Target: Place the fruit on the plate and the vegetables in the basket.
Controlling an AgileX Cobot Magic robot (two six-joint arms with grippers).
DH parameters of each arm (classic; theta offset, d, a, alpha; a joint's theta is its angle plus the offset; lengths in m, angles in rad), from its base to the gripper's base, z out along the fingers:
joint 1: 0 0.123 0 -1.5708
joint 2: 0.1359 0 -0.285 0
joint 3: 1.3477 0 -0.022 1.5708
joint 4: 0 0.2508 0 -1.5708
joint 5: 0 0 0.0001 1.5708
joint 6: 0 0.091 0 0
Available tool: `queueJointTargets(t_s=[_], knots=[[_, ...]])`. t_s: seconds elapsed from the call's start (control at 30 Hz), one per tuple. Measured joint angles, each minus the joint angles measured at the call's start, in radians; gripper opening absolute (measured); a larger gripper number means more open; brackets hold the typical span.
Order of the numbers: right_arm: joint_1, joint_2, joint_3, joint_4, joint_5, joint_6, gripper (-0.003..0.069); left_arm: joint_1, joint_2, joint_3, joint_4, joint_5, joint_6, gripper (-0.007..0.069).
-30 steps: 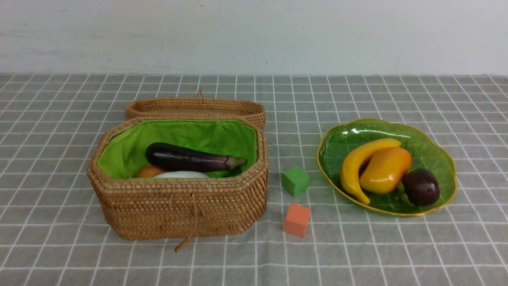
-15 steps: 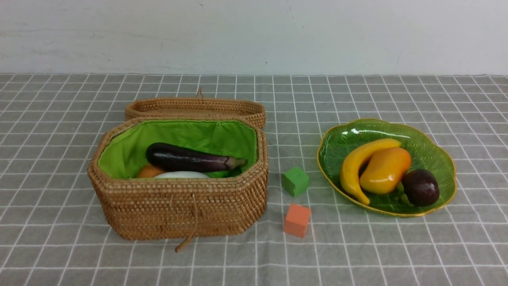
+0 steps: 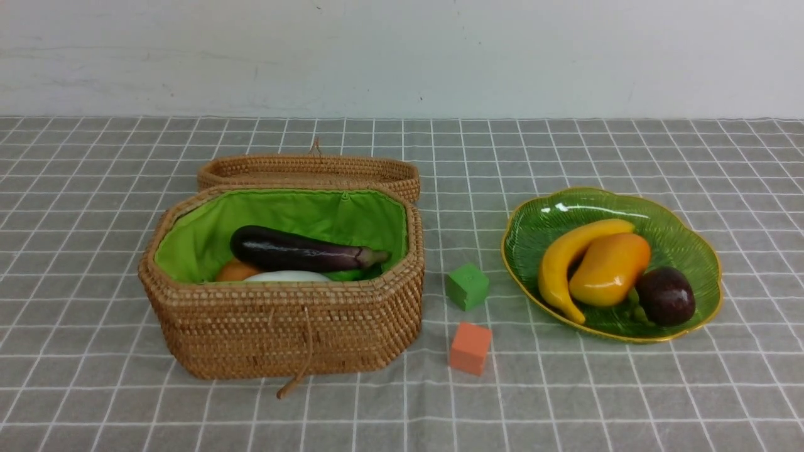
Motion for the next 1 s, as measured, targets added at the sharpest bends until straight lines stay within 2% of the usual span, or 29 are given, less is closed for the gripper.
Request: queueJointTargets(t_s=[1.0], knots=[[0.0,0.0,0.0,0.003,0.0,0.0,0.0085,0.0,0.0,0.0,0.0,0.0,0.0,0.0238]])
